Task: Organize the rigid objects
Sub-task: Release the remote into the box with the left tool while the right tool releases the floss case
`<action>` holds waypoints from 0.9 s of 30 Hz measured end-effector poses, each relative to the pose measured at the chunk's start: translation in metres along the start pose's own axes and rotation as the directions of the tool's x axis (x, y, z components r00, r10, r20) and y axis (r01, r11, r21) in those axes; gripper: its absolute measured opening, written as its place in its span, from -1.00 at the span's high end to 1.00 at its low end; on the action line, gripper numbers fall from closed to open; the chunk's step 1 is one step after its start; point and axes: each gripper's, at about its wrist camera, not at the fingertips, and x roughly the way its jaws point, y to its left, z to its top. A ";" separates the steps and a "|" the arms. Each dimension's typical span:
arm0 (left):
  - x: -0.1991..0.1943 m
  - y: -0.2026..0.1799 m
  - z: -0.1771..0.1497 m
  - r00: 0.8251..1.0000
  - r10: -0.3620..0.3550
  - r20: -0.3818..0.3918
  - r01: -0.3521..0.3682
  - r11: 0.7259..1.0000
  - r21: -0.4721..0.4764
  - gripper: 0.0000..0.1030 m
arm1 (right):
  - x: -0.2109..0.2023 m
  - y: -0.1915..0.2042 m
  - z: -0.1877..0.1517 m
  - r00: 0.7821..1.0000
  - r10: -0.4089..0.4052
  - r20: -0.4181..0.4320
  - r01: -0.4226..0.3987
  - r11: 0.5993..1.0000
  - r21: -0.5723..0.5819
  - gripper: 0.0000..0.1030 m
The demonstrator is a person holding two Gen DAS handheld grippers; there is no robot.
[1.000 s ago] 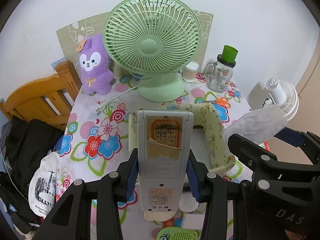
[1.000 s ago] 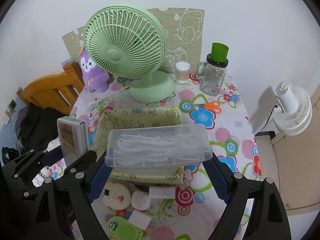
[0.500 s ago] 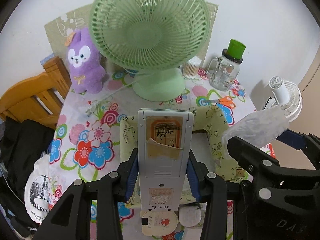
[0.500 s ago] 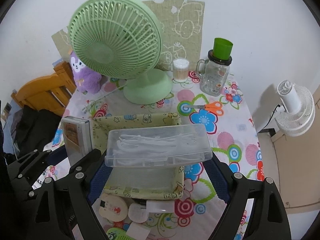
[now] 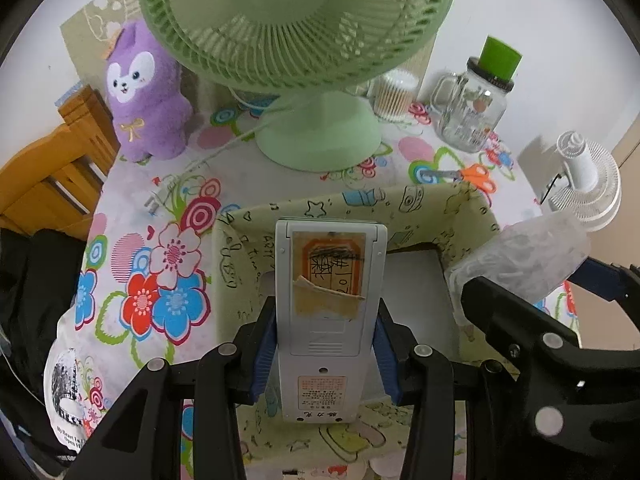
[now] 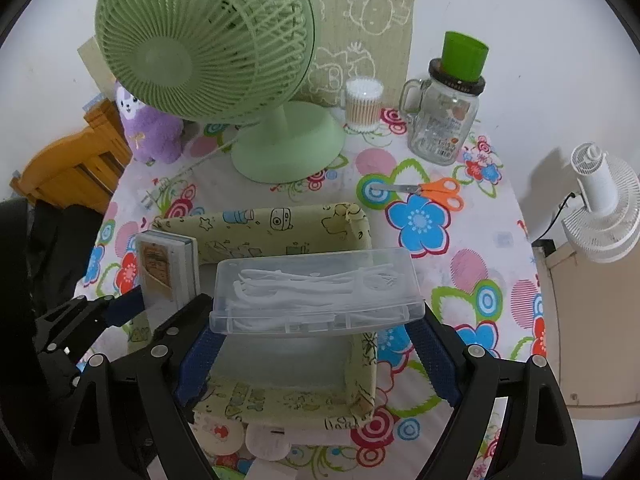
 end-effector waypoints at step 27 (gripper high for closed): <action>0.004 0.003 0.001 1.000 0.021 -0.021 -0.021 1.000 0.017 -0.64 | 0.037 0.022 0.012 0.998 -0.070 0.006 0.070 0.997 -0.026 -0.74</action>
